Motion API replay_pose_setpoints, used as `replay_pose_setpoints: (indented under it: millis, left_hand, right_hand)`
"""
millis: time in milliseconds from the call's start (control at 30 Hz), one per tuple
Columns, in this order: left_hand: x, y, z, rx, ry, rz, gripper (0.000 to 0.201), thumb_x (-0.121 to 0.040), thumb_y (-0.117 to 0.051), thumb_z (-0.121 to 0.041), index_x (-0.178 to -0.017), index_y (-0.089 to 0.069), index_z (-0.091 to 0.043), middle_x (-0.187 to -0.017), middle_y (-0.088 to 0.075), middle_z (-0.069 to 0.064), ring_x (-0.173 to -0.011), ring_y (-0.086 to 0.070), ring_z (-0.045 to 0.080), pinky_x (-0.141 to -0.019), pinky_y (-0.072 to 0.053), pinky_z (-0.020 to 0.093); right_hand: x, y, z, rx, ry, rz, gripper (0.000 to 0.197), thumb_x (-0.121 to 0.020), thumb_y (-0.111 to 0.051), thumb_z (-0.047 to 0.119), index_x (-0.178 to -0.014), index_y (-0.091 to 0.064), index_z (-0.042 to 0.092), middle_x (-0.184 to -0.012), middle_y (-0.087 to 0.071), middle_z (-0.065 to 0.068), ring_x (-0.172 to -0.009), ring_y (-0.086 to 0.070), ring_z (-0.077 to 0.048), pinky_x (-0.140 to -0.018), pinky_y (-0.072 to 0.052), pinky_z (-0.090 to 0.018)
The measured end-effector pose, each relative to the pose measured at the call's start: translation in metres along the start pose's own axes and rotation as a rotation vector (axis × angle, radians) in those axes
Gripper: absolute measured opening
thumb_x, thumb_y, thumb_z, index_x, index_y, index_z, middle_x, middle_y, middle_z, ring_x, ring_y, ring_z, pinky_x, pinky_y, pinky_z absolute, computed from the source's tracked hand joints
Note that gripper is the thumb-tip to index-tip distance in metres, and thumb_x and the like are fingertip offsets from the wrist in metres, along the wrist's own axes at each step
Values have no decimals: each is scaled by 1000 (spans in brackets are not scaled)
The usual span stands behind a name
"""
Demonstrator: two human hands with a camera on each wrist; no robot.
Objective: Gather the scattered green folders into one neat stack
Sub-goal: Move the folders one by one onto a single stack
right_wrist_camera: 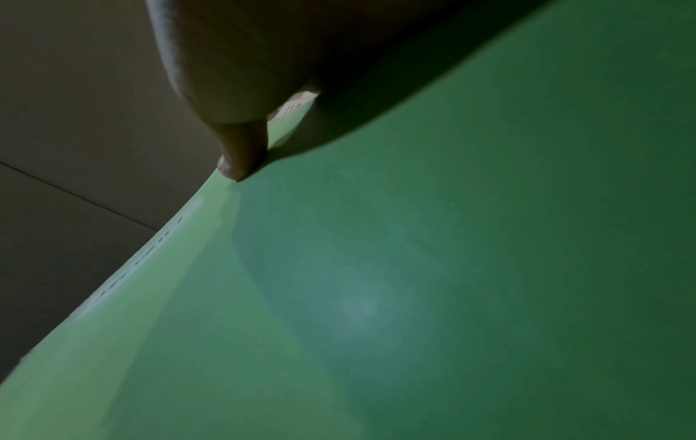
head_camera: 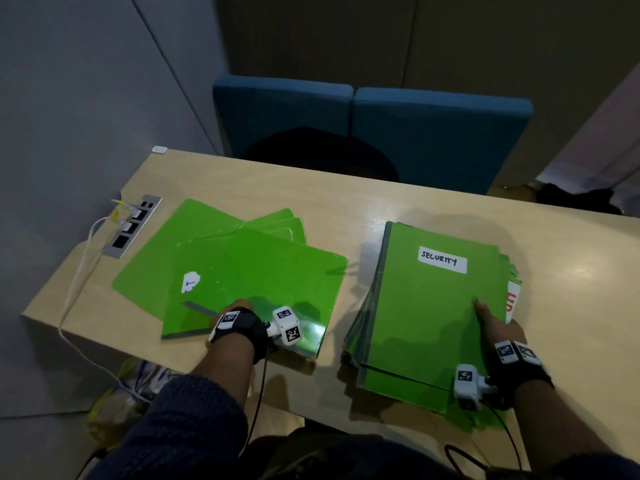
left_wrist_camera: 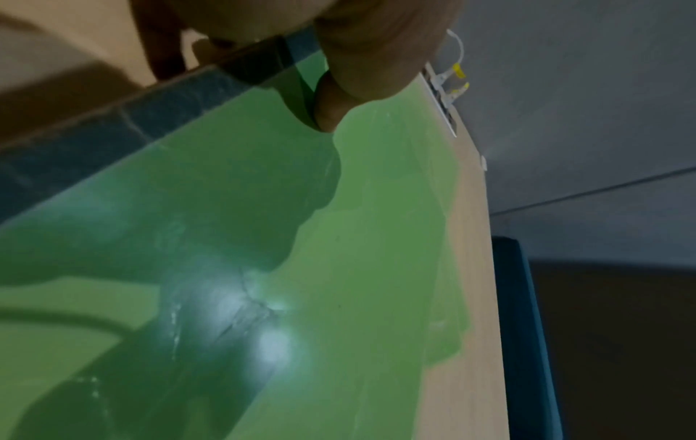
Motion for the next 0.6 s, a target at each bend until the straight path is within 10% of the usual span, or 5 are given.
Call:
replay_pose_setpoints:
  millis: [167, 267, 333, 600]
  left_hand:
    - [-4, -4, 14, 299, 121, -49, 43, -85, -68, -28, -119, -61, -3, -124, -62, 20, -111, -62, 33, -78, -46, 37]
    - [-17, -10, 36, 1038, 472, -326, 62, -95, -49, -20, -148, -26, 1, -154, -29, 22, -139, -35, 37, -111, -29, 46]
    - [-11, -4, 38, 1302, 526, -540, 65, -93, -49, -15, -149, -17, -5, -152, -25, 24, -128, -44, 36, -108, -32, 43]
    - [-18, 50, 30, 1442, 45, -759, 74, -89, -56, -10, -145, -9, -23, -138, -37, 33, -110, -54, 43, -92, -41, 31]
  right_hand:
    - [1, 0, 1, 6, 12, 21, 69, -82, -61, 66, -110, -61, 3, -101, -66, -21, -75, -61, -29, -59, -42, -30]
    - [2, 0, 2, 4, 8, 24, 67, -84, -61, 64, -111, -61, 4, -103, -66, -21, -78, -61, -29, -56, -39, -28]
    - [3, 1, 2, 1, 1, 24, 69, -82, -60, 67, -110, -60, 4, -103, -66, -21, -80, -62, -30, -58, -43, -30]
    - [-2, -1, -3, 24, -14, 6, 81, -74, -55, 80, -104, -60, 5, -98, -66, -19, -73, -59, -29, -61, -46, -33]
Point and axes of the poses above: each hand's wrist, its own x-axis away from the middle knuckle, its own y-axis out of the back of the hand, z = x × y, the point moved 5 cm from there along -x, towards the middle knuckle
